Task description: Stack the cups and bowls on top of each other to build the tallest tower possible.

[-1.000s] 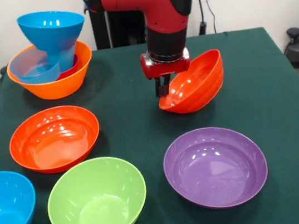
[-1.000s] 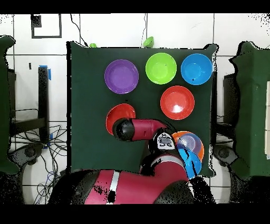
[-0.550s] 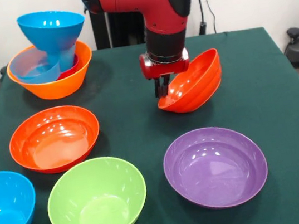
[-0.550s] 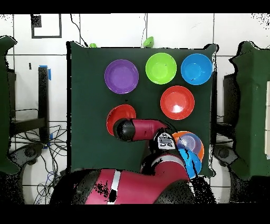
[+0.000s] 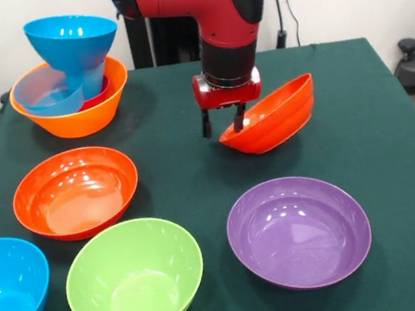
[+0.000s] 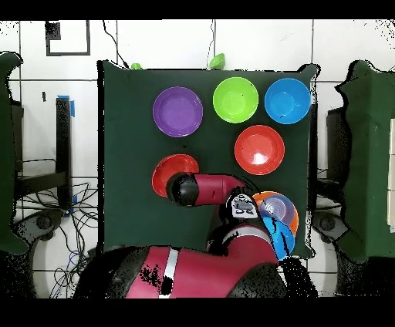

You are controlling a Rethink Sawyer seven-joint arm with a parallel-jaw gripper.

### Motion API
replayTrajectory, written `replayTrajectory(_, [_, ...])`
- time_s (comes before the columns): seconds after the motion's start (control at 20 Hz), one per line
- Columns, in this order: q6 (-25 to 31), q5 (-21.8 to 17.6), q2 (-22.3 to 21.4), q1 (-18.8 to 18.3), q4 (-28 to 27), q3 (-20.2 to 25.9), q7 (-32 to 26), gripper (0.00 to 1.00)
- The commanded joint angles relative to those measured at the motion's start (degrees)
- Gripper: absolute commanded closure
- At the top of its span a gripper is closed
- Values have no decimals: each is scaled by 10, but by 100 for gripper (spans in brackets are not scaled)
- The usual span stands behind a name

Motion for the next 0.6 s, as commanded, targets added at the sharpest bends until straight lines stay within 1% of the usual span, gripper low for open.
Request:
replayTrajectory(0.05, [-39, -19, 5, -8, -26, 58, 46, 0])
replayTrajectory(0.2, [-35, -16, 5, -7, -29, 59, 47, 0])
replayTrajectory(0.3, [-35, -6, 5, -14, -22, 72, 53, 0])
replayTrajectory(0.45, [-37, 0, 2, -43, -1, 110, 46, 0])
replayTrajectory(0.5, [-37, -4, -9, -51, 19, 118, 45, 0])
replayTrajectory(0.55, [-37, -4, -10, -57, 24, 125, 44, 0])
replayTrajectory(0.6, [-34, -2, -15, -74, 36, 144, 39, 0])
